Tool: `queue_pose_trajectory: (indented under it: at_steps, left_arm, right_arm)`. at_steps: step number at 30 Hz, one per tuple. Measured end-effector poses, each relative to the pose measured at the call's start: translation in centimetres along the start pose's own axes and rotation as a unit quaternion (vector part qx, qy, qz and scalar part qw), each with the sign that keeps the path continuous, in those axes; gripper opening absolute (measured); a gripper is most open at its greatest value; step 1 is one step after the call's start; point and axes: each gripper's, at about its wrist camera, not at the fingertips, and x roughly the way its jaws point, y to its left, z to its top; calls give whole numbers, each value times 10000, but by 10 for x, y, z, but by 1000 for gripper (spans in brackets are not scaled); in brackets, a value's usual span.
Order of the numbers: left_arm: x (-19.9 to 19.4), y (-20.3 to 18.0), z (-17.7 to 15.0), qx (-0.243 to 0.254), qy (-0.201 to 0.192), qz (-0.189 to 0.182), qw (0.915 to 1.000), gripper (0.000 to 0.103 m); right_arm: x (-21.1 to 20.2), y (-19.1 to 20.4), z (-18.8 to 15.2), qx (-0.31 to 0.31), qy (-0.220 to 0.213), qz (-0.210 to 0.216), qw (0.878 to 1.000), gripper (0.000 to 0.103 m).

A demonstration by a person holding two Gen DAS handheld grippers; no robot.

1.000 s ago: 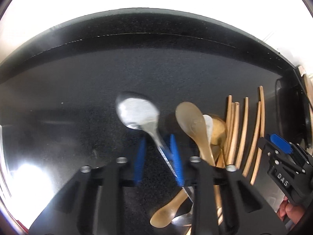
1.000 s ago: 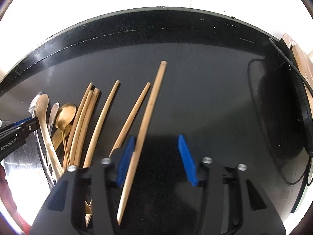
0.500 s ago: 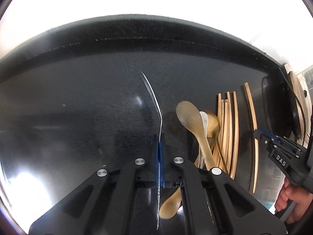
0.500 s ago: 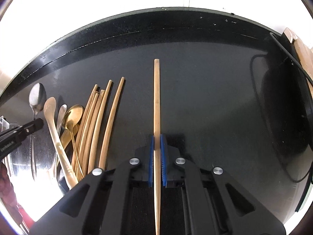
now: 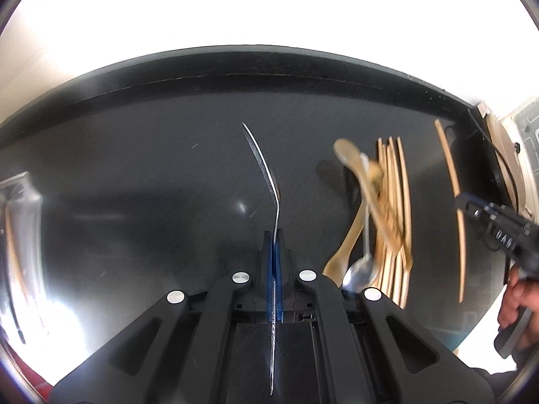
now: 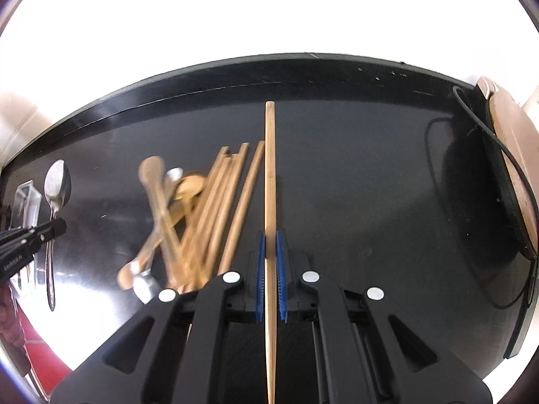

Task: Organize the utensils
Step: 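Carry spoon and chopstick into the clear container and open both tools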

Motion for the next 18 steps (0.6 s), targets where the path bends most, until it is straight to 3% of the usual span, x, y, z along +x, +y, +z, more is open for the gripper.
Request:
queue_pose_trajectory:
  at_steps: [7, 18]
  left_arm:
    - [-35, 45, -58, -76, -12, 236, 9997, 0]
    - [-94, 147, -109, -560, -158, 420, 9974, 0]
  right_arm:
    - [-23, 53, -16, -439, -27, 259, 9987, 7]
    - [-29, 205, -33, -1314, 254, 1060, 9853, 7]
